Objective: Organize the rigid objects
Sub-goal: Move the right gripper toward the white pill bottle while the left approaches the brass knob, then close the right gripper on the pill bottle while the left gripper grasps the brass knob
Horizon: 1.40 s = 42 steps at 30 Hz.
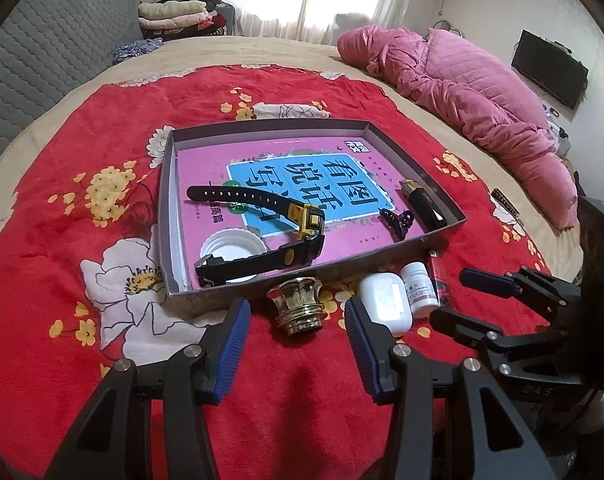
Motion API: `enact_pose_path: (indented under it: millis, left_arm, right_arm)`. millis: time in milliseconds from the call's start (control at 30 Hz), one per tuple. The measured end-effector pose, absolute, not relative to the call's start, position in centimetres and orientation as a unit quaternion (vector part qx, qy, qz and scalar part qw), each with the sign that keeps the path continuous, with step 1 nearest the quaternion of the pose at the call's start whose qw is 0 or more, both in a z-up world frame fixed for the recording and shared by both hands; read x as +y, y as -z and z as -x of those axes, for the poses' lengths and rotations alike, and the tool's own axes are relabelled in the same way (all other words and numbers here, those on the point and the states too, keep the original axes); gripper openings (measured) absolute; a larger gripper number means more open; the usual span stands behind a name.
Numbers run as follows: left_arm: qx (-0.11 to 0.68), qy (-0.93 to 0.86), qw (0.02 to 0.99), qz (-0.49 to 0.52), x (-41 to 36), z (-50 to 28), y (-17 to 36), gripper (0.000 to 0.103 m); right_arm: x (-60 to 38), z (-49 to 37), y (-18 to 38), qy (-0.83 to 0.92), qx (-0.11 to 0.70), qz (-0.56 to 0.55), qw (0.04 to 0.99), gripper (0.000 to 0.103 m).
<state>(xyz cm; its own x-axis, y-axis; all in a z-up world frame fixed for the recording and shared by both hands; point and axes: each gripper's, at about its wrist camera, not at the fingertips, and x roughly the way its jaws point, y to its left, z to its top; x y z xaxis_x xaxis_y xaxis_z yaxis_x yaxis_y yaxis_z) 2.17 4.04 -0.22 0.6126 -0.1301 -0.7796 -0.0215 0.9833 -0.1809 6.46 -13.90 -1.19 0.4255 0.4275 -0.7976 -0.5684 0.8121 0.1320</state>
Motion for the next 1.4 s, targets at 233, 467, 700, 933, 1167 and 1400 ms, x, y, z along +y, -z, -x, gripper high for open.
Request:
enact_pose_path:
  millis: [233, 467, 700, 933, 1167, 1400]
  left_arm:
    - [0.447, 0.035, 0.89, 0.084, 3.8, -2.4, 0.9, 0.049]
    - [0.449, 0.036, 0.889, 0.085, 3.8, -2.5, 1.1, 0.049]
    - [0.453, 0.039, 0.887, 0.082, 3.5, -2.6, 1.4, 0.049]
    - [0.454, 0.037, 0.886, 0.085, 3.5, -2.6, 1.5, 0.049]
    - [0.457, 0.037, 0.884, 0.086, 3.7, -3.0, 2.0, 0.049]
    - [0.46, 0.039, 0.882, 0.092, 3.7, -3.4, 2.5, 0.049]
  right_arm:
    - [-15.0, -8.0, 2.4, -0.269, 0.477, 0.025, 0.836, 0.064]
    - [-14.4, -8.4, 2.7, -0.27, 0.483, 0.018, 0.833, 0.054]
    - [-13.3, -8.6, 3.1, -0.269, 0.483, 0.031, 0.833, 0.045]
    - [-13.4, -8.6, 3.2, -0.255, 0.484, 0.048, 0.836, 0.037]
    - [-12.8, -8.7, 3.4, -0.248, 0.491, 0.065, 0.833, 0.034]
    - [-12.3, -9.5, 3.8, -0.235, 0.506, 0.063, 0.827, 0.031]
